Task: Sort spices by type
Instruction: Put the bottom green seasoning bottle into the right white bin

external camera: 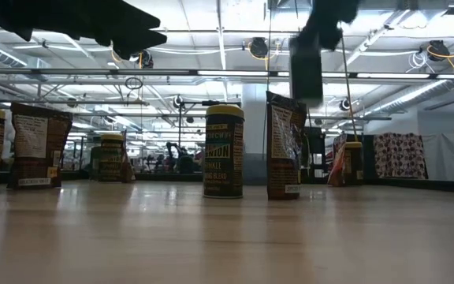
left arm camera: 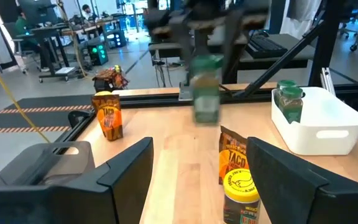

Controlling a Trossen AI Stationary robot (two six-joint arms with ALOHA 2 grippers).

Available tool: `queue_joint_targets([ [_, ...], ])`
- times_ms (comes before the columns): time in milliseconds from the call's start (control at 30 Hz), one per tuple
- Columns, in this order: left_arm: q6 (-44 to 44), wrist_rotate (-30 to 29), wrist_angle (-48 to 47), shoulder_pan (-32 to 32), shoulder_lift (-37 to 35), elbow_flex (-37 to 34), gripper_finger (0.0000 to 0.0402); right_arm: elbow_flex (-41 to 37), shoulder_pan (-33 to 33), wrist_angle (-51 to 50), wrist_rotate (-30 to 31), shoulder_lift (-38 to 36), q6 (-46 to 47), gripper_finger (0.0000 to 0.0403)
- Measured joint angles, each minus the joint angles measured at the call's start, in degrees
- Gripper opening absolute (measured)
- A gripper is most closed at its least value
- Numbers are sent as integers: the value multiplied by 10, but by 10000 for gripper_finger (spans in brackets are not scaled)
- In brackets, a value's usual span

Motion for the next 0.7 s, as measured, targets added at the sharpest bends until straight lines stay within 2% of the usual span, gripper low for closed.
queue_joint_targets([
  [167,0,0,2,0,0,0,260,5,81,7,-11,-32,45,191],
  [367,-3,0,5,-2,0,0,260,5,180,1,19,-41,156,187],
  [700,-15,-1,8,-2,0,0,260,4,332,-25,125,-4,333,191],
])
